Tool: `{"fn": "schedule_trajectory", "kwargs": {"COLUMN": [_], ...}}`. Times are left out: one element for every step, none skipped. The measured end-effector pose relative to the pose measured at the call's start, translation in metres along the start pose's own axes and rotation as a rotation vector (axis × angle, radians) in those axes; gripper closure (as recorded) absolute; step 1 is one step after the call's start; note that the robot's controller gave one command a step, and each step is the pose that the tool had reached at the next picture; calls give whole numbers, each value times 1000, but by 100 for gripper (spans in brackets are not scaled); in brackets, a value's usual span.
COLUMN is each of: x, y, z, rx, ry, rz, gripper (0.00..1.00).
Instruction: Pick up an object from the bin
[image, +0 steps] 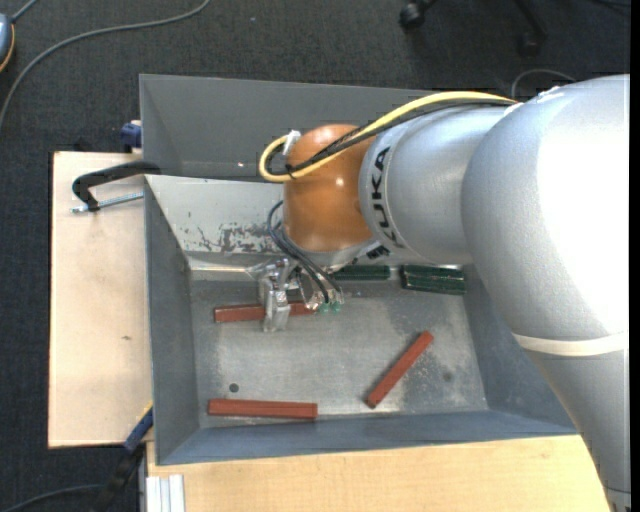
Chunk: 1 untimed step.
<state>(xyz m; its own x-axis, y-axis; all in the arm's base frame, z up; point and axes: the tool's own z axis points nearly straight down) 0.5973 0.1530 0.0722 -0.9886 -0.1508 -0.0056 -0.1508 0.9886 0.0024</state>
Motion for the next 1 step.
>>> {"fn": "schedule_trajectory", "kwargs": {"x": [2], "y": [1], "z": [-140], "rx": [-1], "ry": [-9], "rz": [70], "gripper": [100]}}
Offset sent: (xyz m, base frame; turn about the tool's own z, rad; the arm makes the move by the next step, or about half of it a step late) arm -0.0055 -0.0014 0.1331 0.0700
